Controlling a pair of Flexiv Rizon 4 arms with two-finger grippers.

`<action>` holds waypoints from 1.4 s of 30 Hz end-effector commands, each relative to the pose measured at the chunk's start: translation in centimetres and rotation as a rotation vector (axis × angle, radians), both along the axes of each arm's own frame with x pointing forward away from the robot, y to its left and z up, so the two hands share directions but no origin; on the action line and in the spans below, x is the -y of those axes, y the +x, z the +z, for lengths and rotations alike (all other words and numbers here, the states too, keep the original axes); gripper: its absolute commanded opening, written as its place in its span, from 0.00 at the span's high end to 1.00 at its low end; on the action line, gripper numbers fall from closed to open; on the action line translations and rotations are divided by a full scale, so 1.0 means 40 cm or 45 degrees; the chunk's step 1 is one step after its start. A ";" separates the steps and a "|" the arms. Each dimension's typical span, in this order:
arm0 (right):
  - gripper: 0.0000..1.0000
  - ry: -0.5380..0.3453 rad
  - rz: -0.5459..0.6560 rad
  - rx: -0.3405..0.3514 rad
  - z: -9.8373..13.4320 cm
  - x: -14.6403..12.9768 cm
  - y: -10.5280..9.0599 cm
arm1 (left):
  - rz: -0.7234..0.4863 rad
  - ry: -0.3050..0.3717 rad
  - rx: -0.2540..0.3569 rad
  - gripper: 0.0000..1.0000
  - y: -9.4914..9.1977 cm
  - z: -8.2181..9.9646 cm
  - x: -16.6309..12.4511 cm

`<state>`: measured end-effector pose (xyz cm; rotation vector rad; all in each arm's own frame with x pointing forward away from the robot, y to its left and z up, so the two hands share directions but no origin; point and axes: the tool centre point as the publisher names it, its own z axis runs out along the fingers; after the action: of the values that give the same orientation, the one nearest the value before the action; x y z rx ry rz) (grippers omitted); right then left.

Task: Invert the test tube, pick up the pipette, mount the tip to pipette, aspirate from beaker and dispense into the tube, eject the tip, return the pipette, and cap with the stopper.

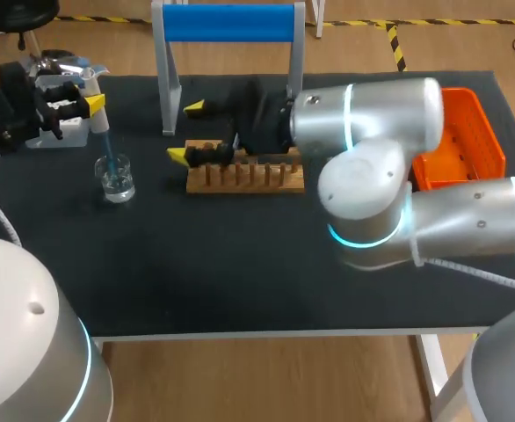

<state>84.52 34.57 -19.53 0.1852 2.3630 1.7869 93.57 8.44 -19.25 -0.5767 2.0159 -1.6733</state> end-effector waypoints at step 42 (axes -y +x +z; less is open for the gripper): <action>1.00 0.323 0.804 -0.062 0.275 -0.129 0.107 | 0.001 -0.001 0.003 1.00 -0.001 -0.001 0.000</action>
<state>87.96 38.47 -8.20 -0.3857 2.3470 2.3074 93.58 8.44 -19.25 -0.5768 2.0158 -1.6733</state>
